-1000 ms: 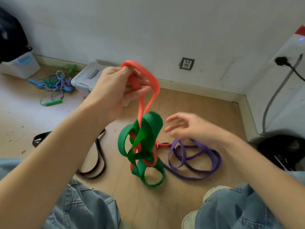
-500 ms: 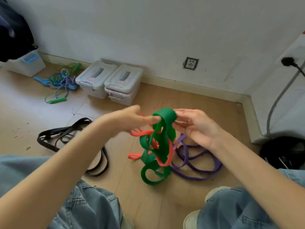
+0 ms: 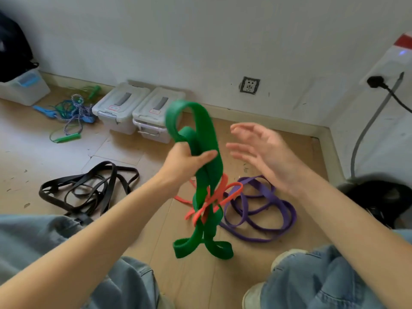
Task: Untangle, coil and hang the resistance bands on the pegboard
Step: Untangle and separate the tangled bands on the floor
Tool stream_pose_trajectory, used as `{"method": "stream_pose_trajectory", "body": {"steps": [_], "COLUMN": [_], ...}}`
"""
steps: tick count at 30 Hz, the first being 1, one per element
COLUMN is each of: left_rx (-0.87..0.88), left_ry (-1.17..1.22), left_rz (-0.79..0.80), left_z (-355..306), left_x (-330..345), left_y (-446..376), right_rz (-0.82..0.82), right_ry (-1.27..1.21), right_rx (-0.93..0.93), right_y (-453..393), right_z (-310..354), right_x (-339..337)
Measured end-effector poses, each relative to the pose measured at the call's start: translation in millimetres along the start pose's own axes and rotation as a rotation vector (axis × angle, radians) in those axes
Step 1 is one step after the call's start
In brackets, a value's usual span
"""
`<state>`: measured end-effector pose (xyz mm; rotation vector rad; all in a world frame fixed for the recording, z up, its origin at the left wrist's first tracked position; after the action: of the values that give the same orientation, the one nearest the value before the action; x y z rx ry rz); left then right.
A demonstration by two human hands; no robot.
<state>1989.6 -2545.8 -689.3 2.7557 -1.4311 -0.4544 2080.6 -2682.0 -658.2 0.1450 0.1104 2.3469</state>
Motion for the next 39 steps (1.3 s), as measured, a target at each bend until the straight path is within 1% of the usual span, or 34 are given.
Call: {"method": "stream_pose_trajectory", "body": {"steps": [1, 2, 3, 4, 6, 8, 10, 12, 13, 14, 15, 16, 17, 18, 19, 20, 22, 24, 26, 28, 29, 30, 31, 32, 33, 34, 35, 36, 37, 39], "left_rx": [-0.058, -0.087, -0.096, -0.094, -0.073, -0.060, -0.058, -0.073, -0.117, -0.193, -0.279, -0.349, -0.390, -0.401, -0.401, -0.397, -0.395, -0.425, -0.429, -0.370, -0.284, -0.163, -0.057, -0.030, -0.049, -0.071, -0.066, -0.066, -0.055, -0.081], "left_ry": [0.100, 0.188, 0.255, 0.299, 0.342, 0.378, 0.418, 0.473, 0.545, 0.660, 0.808, 0.946, 1.035, 1.069, 1.072, 1.057, 1.017, 1.001, 1.041, 1.082, 0.958, 0.665, 0.367, 0.181, 0.038, -0.091, -0.195, -0.226, -0.201, -0.097], "left_rz": [-0.036, -0.050, -0.053, -0.047, -0.023, -0.011, -0.038, -0.095, -0.124, -0.144, -0.147, -0.139, -0.120, -0.089, -0.049, -0.001, 0.077, 0.121, 0.173, 0.252, 0.279, 0.304, 0.370, 0.512, 0.674, 0.785, 0.802, 0.746, 0.660, 0.505], "left_z": [-2.9, -7.2, -12.1, -17.0, -26.8, -35.2, -42.2, -47.7, -48.8, -48.8, -48.9, -49.7, -51.6, -54.4, -57.7, -60.6, -63.2, -62.6, -61.6, -59.6, -55.8, -48.7, -36.9, -20.7, -2.3, 17.3, 30.5, 40.0, 44.6, 39.5], "left_x": [-6.7, -11.0, -13.6, -15.0, -16.1, -18.1, -23.4, -34.3, -42.1, -49.8, -56.2, -59.7, -60.5, -58.9, -54.1, -46.9, -31.8, -21.1, -20.1, -23.6, -27.1, -27.7, -22.6, -10.5, 4.4, 20.1, 32.2, 41.1, 45.0, 37.3], "left_y": [-2.5, -2.7, -2.1, -0.8, 2.2, 3.2, 1.2, -2.9, -5.6, -7.9, -8.9, -8.8, -7.1, -5.2, -2.8, 0.5, 5.7, 9.1, 8.9, 2.7, -0.6, -0.4, 1.4, 7.3, 17.9, 27.7, 33.8, 35.3, 34.3, 25.8], "right_rz": [0.025, 0.080, 0.127, 0.147, 0.101, 0.010, -0.036, -0.047, -0.080, -0.127, -0.153, -0.135, -0.064, 0.028, 0.110, 0.167, 0.265, 0.311, 0.255, 0.128, 0.062, -0.006, -0.062, -0.092, -0.092, -0.068, -0.027, 0.011, 0.037, 0.093], "right_ry": [0.269, 0.417, 0.442, 0.429, 0.409, 0.430, 0.494, 0.479, 0.523, 0.642, 0.816, 0.976, 1.087, 1.158, 1.176, 1.136, 0.940, 0.788, 0.732, 0.629, 0.518, 0.383, 0.255, 0.153, 0.065, 0.012, -0.007, -0.002, 0.003, -0.063], "right_rx": [0.034, 0.100, 0.171, 0.200, 0.152, 0.075, 0.006, -0.020, -0.039, -0.055, -0.046, -0.018, 0.033, 0.079, 0.090, 0.063, -0.038, -0.115, -0.129, -0.083, -0.019, 0.041, 0.062, 0.041, 0.004, -0.037, -0.075, -0.094, -0.088, -0.008], "right_y": [2.4, 5.0, 8.0, 10.2, 10.0, 6.3, 3.6, 3.8, 4.1, 3.5, 3.0, 2.9, 3.3, 4.2, 5.1, 5.5, 6.5, 6.4, 7.1, 6.5, 5.7, 3.7, 1.4, -1.2, -3.0, -4.3, -4.1, -2.8, -2.0, -2.1], "right_z": [-7.6, -18.7, -29.0, -36.9, -38.5, -30.9, -25.6, -24.1, -24.0, -24.8, -26.3, -30.2, -36.4, -43.7, -47.9, -47.9, -40.4, -37.7, -40.3, -41.7, -41.0, -38.0, -29.6, -18.1, -5.0, 7.5, 17.6, 22.6, 23.9, 20.9], "right_x": [4.8, 12.1, 20.9, 28.1, 34.6, 30.6, 24.3, 18.0, 12.5, 4.6, -2.8, -8.2, -8.7, -5.8, -0.3, 7.9, 28.5, 41.9, 44.1, 40.1, 38.2, 35.6, 33.1, 30.3, 28.7, 28.1, 28.7, 29.5, 28.6, 19.2]}}
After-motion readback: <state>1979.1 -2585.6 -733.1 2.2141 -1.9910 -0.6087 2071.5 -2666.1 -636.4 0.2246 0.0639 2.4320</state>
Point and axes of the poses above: each hand's wrist, its own y-axis away from the middle knuckle, its own x-axis out of the palm, z = x × y, the point moved 4 cm from there along -y, towards the middle knuckle, and after that the axes turned 3 degrees about -z, right-handed, at the moved point
